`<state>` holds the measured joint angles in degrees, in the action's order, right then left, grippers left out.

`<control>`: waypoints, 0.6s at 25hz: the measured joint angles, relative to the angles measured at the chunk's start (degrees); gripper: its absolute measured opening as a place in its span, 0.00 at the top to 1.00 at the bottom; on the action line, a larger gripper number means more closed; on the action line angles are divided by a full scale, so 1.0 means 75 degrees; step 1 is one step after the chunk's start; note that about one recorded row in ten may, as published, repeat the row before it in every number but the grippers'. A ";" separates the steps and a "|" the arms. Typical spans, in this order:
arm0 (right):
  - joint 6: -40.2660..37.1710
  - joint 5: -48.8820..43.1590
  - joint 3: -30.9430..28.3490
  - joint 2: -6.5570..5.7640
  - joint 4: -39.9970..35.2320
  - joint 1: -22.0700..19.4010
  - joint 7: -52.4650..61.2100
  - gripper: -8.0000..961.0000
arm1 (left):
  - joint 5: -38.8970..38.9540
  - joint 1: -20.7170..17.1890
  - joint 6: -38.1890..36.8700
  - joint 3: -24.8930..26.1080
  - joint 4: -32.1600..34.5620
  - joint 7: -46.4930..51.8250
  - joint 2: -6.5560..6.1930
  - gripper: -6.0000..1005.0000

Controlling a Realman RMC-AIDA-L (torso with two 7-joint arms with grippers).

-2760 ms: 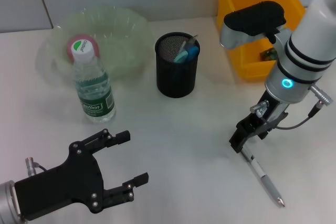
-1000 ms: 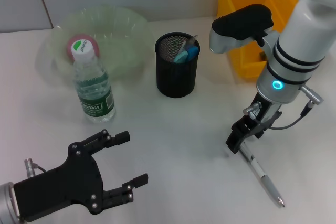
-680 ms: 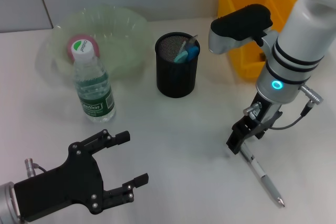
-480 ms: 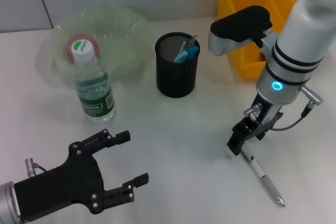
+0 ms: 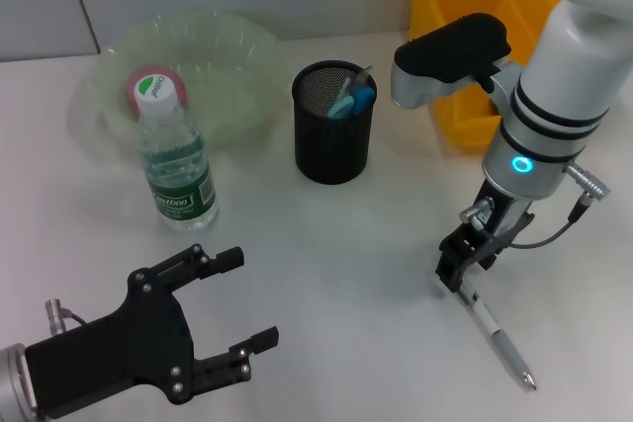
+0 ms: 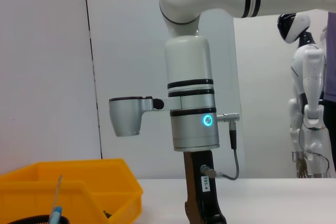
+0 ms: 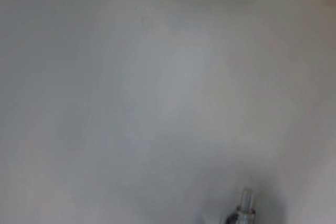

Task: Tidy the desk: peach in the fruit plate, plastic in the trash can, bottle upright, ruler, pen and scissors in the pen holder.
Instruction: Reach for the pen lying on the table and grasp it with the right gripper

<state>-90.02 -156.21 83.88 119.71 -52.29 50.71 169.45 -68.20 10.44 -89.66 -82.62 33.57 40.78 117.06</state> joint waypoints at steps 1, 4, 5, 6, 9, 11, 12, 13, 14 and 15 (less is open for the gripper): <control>0.0000 0.0000 0.0000 0.0000 0.0000 0.0000 0.0000 0.44 | 0.0000 0.0000 0.0000 0.0000 0.0000 0.0000 0.0000 0.21; 0.0005 -0.0002 0.0015 0.0000 0.0000 0.0001 0.0000 0.47 | 0.0020 -0.0015 -0.0050 0.0000 0.0004 0.0004 -0.0009 0.21; 0.0020 -0.0002 0.0017 0.0000 0.0000 0.0001 0.0000 0.47 | 0.0020 -0.0015 -0.0050 0.0000 0.0004 0.0004 -0.0009 0.21; 0.0020 -0.0002 0.0017 0.0000 0.0000 0.0001 0.0000 0.47 | 0.0012 0.0000 -0.0061 0.0000 0.0005 0.0022 -0.0010 0.21; 0.0035 -0.0001 0.0020 0.0000 0.0013 0.0001 0.0000 0.47 | 0.0003 0.0007 -0.0064 0.0000 0.0005 0.0032 -0.0009 0.21; 0.0043 0.0000 0.0020 0.0000 0.0043 0.0003 0.0000 0.48 | 0.0000 0.0007 -0.0065 0.0000 0.0003 0.0033 -0.0006 0.21; 0.0048 0.0000 0.0020 0.0000 0.0052 0.0007 0.0000 0.48 | -0.0001 0.0007 -0.0066 0.0000 0.0002 0.0032 -0.0004 0.21; 0.0054 0.0000 0.0020 0.0000 0.0061 0.0011 0.0000 0.48 | -0.0001 0.0007 -0.0067 0.0000 0.0002 0.0031 -0.0004 0.21; 0.0059 0.0000 0.0020 0.0000 0.0063 0.0012 0.0000 0.48 | -0.0001 0.0008 -0.0069 0.0000 0.0001 0.0022 0.0002 0.21; 0.0060 0.0000 0.0020 0.0000 0.0065 0.0013 -0.0001 0.48 | -0.0001 0.0010 -0.0069 0.0000 0.0000 0.0018 0.0003 0.21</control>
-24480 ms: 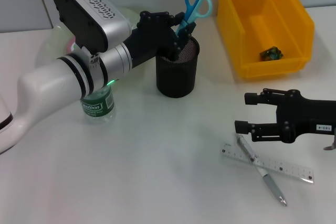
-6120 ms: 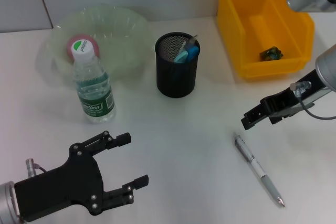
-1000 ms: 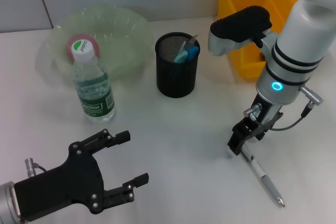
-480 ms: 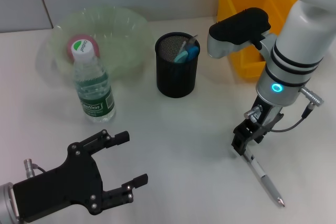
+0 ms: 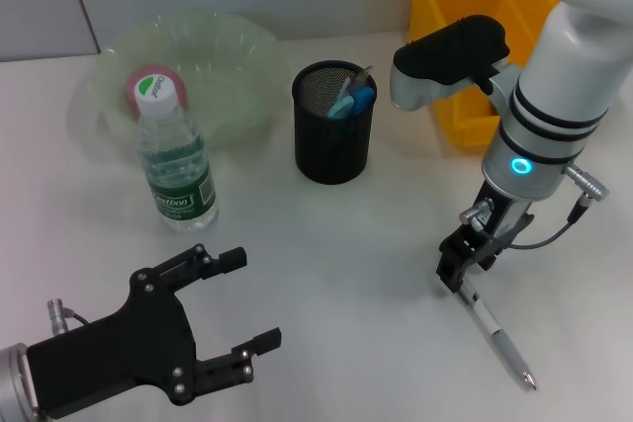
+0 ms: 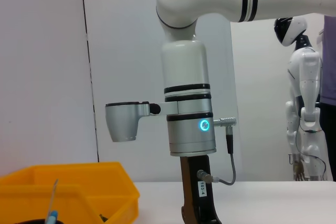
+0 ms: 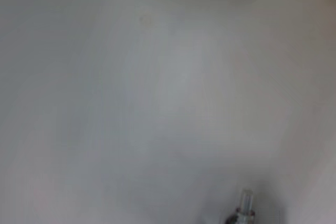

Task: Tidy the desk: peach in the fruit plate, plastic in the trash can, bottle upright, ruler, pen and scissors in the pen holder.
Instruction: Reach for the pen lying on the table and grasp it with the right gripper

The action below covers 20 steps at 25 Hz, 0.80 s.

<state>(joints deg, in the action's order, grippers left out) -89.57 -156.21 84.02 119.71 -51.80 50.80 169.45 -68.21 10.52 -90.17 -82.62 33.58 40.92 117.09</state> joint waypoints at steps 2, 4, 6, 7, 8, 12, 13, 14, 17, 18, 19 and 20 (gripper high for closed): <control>-0.0001 0.0005 0.0000 0.0000 0.0001 0.0000 0.0000 0.48 | 0.0000 0.0003 0.0000 0.0000 0.0000 -0.0007 0.0003 0.21; -0.0004 0.0017 0.0000 0.0000 0.0005 0.0000 0.0000 0.48 | 0.0000 0.0008 0.0000 0.0000 -0.0001 -0.0009 0.0004 0.21; -0.0006 0.0025 0.0000 0.0000 0.0070 0.0027 0.0000 0.51 | 0.0000 0.0009 0.0000 0.0000 0.0000 -0.0011 0.0005 0.21; -0.0006 0.0025 0.0000 0.0000 0.0070 0.0027 0.0000 0.52 | 0.0000 0.0009 0.0000 0.0000 0.0000 -0.0011 0.0005 0.21; -0.0005 0.0027 0.0000 0.0000 0.0110 0.0043 0.0000 0.53 | 0.0000 0.0009 0.0000 0.0000 0.0000 -0.0011 0.0005 0.21; 0.0012 0.0030 -0.0001 0.0000 0.0181 0.0070 -0.0001 0.59 | 0.0000 0.0009 -0.0001 0.0000 -0.0001 -0.0014 0.0009 0.21; 0.0018 0.0031 0.0000 0.0000 0.0182 0.0070 0.0000 0.59 | 0.0000 0.0009 -0.0001 0.0000 -0.0001 -0.0014 0.0009 0.21; 0.0024 0.0032 0.0000 0.0000 0.0182 0.0070 0.0000 0.59 | 0.0000 0.0017 -0.0001 0.0000 -0.0001 -0.0017 0.0010 0.21; 0.0036 0.0035 0.0000 0.0000 0.0183 0.0071 -0.0001 0.59 | 0.0000 0.0023 0.0000 0.0000 -0.0001 -0.0017 0.0009 0.21; 0.0039 0.0036 0.0000 0.0000 0.0183 0.0070 0.0000 0.59 | 0.0000 0.0030 -0.0001 0.0000 -0.0001 -0.0018 0.0009 0.21; 0.0043 0.0037 -0.0001 0.0000 0.0185 0.0070 0.0000 0.59 | 0.0000 0.0034 -0.0001 0.0001 -0.0001 -0.0018 0.0010 0.21; 0.0053 0.0039 -0.0001 0.0000 0.0195 0.0070 -0.0001 0.59 | 0.0001 0.0038 -0.0001 0.0000 -0.0001 -0.0019 0.0010 0.21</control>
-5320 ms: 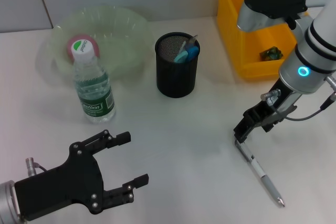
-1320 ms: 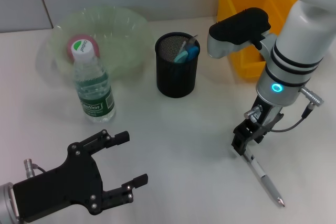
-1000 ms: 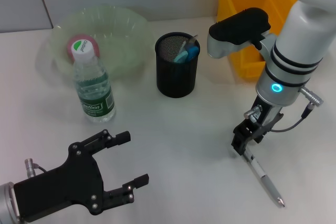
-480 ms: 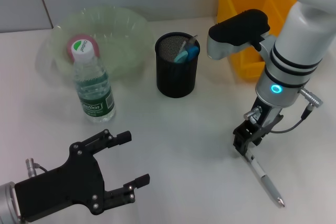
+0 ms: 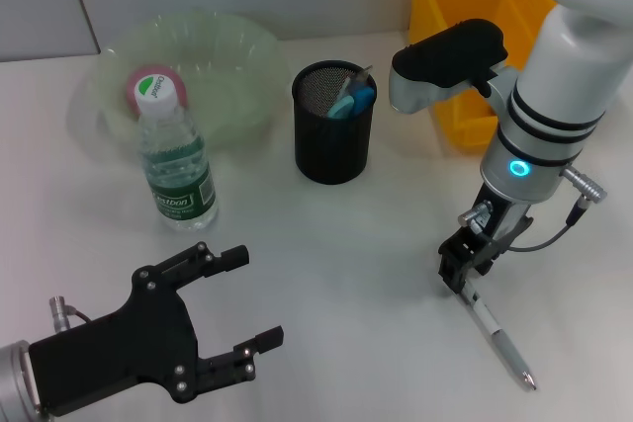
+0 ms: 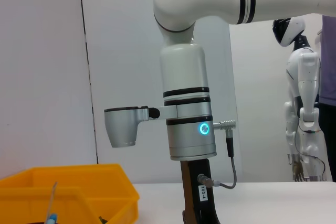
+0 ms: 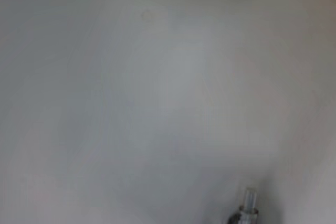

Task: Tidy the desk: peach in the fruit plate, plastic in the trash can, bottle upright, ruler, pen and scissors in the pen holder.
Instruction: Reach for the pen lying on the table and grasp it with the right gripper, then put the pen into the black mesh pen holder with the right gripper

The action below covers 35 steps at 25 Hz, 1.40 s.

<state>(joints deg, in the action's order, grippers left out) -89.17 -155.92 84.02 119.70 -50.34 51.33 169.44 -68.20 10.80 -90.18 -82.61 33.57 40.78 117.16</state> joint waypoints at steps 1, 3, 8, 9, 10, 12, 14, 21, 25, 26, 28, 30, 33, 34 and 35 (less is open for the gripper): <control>0.0004 0.0001 0.0000 0.0000 0.0009 0.0000 0.0000 0.59 | 0.0000 0.0005 0.0000 -0.0001 0.0000 0.0000 0.0000 0.21; 0.0007 0.0001 0.0000 0.0000 0.0019 0.0000 0.0000 0.59 | 0.0000 0.0005 0.0000 0.0000 0.0000 -0.0001 0.0000 0.21; 0.0066 0.0003 0.0000 0.0000 0.0221 0.0091 -0.0003 0.59 | 0.0000 0.0004 0.0000 -0.0001 0.0000 -0.0009 0.0000 0.21; 0.0074 0.0006 0.0000 0.0000 0.0251 0.0107 -0.0004 0.59 | 0.0000 0.0004 0.0000 -0.0001 0.0000 -0.0009 0.0000 0.21; 0.0080 0.0012 0.0000 0.0000 0.0264 0.0117 -0.0005 0.59 | 0.0000 0.0003 0.0000 0.0000 0.0000 -0.0011 0.0000 0.21; 0.0080 0.0013 0.0000 0.0000 0.0264 0.0123 -0.0005 0.59 | 0.0000 0.0001 0.0000 0.0000 0.0000 -0.0011 0.0000 0.21; 0.0081 0.0014 0.0000 0.0000 0.0269 0.0132 -0.0006 0.59 | 0.0000 0.0001 0.0000 0.0000 0.0000 -0.0011 0.0000 0.21; 0.0146 0.0014 0.0000 0.0000 0.0304 0.0140 -0.0010 0.59 | 0.0000 0.0001 0.0000 0.0000 0.0000 -0.0011 0.0010 0.21; 0.0144 0.0013 0.0002 0.0000 0.0388 0.0171 -0.0011 0.59 | 0.0000 0.0001 0.0001 0.0000 0.0000 -0.0011 0.0010 0.21; 0.0144 0.0013 0.0002 0.0000 0.0388 0.0171 -0.0011 0.59 | 0.0000 0.0001 0.0001 0.0000 0.0000 -0.0011 0.0010 0.21; 0.0132 0.0010 0.0079 0.0000 0.0363 0.0173 -0.0011 0.61 | 0.0000 0.0001 0.0000 0.0000 0.0000 -0.0011 0.0012 0.21; 0.0148 0.0008 0.0349 0.0000 0.0342 0.0180 -0.0011 0.66 | 0.0000 0.0001 0.0000 0.0000 0.0000 -0.0011 0.0012 0.21; 0.0156 0.0009 0.0487 0.0000 0.0314 0.0187 -0.0011 0.74 | 0.0000 0.0001 0.0003 -0.0001 0.0001 -0.0011 0.0012 0.21; 0.0156 0.0010 0.0517 0.0000 0.0305 0.0190 -0.0011 0.75 | 0.0000 -0.0006 0.0013 0.0000 -0.0009 -0.0011 0.0012 0.21; 0.0147 0.0009 0.0538 0.0000 0.0272 0.0193 -0.0011 0.77 | 0.0000 -0.0010 0.0013 0.0000 -0.0010 -0.0011 0.0012 0.21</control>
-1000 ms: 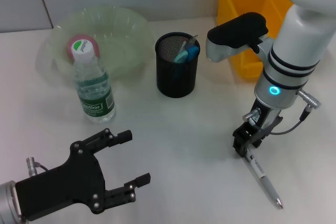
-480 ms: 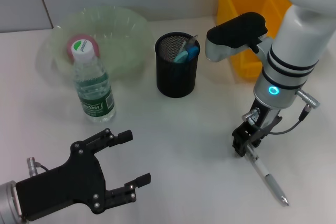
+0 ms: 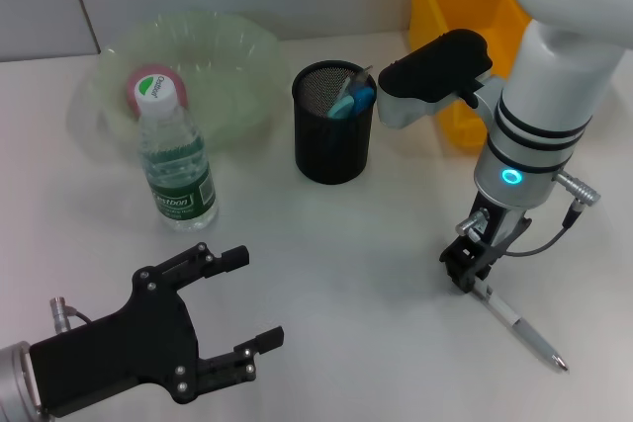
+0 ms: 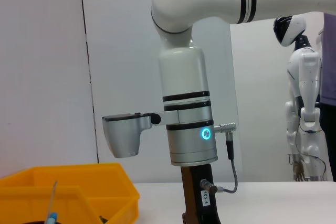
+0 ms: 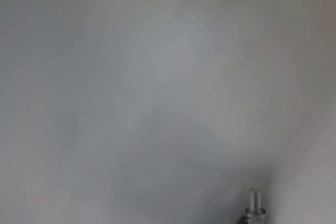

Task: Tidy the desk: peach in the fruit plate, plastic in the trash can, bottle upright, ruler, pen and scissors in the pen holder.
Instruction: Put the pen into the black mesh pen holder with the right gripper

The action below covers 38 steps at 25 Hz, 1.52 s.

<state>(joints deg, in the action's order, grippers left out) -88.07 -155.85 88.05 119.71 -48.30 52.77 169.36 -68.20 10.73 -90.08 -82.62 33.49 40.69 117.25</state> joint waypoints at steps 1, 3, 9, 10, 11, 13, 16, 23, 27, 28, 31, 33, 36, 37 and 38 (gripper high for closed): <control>0.0000 0.0000 0.0000 0.0000 0.0000 0.0000 0.0000 0.78 | 0.0000 0.0000 0.0000 0.0000 0.0000 0.0000 0.0000 0.21; -0.0042 -0.0003 -0.0010 0.0000 -0.0205 -0.0059 0.0000 0.81 | 0.0000 -0.0006 0.0000 0.0000 -0.0001 0.0000 0.0000 0.21; -0.0434 -0.0023 -0.0495 -0.0023 -0.2147 -0.0715 0.0000 0.81 | 0.0000 -0.0007 -0.0016 0.0035 -0.0002 0.0000 -0.0001 0.21; -0.0502 -0.0027 -0.0710 -0.0030 -0.2894 -0.0952 0.0000 0.81 | 0.0000 -0.0002 -0.0018 0.0039 -0.0001 0.0000 -0.0001 0.21; -0.0502 -0.0027 -0.0710 -0.0030 -0.2894 -0.0952 0.0000 0.81 | 0.0000 -0.0002 -0.0018 0.0039 -0.0001 0.0000 -0.0001 0.21; -0.0510 -0.0013 -0.0862 -0.0036 -0.3605 -0.1179 0.0000 0.81 | 0.0000 0.0006 -0.0020 0.0057 -0.0001 0.0000 0.0000 0.21; -0.0372 0.0011 -0.1077 -0.0047 -0.4729 -0.1535 -0.0005 0.81 | 0.0014 0.0009 -0.0023 0.0077 -0.0001 0.0000 -0.0001 0.21; 0.1511 0.0981 -0.1588 -0.0065 -0.6688 -0.2552 -0.0733 0.79 | 0.0017 0.0019 -0.0039 0.0209 0.0003 0.0001 -0.0013 0.21; 0.2773 0.1662 -0.1480 -0.0059 -0.6573 -0.2926 -0.1432 0.78 | 0.0010 0.0021 -0.0055 0.0241 0.0006 0.0001 -0.0009 0.21; 0.3223 0.1986 -0.1395 -0.0056 -0.6448 -0.3065 -0.1788 0.78 | 0.0010 0.0021 -0.0055 0.0241 0.0006 0.0001 -0.0009 0.21; 0.5026 0.3501 -0.0641 -0.0049 -0.5644 -0.3612 -0.3468 0.77 | 0.0008 0.0034 -0.0135 0.0271 0.0037 0.0049 -0.0006 0.21; 0.5786 0.4174 -0.0260 -0.0047 -0.5247 -0.3782 -0.4359 0.76 | 0.0013 0.0046 -0.0153 0.0274 0.0030 0.0059 -0.0014 0.21; 0.6539 0.4885 0.0131 -0.0044 -0.4866 -0.3934 -0.5437 0.75 | 0.0013 0.0046 -0.0153 0.0274 0.0030 0.0059 -0.0014 0.21; 0.6839 0.5187 0.0307 -0.0040 -0.4702 -0.3998 -0.5925 0.75 | 0.0013 0.0046 -0.0153 0.0274 0.0030 0.0059 -0.0014 0.21; 0.7120 0.5558 0.0455 -0.0040 -0.4550 -0.4046 -0.6389 0.75 | 0.0003 0.0085 -0.0155 0.0282 0.0013 0.0086 -0.0013 0.21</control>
<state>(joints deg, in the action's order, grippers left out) -34.67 -114.16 91.46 119.41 -82.42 22.43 121.44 -68.18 11.37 -91.24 -80.50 33.59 41.33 117.15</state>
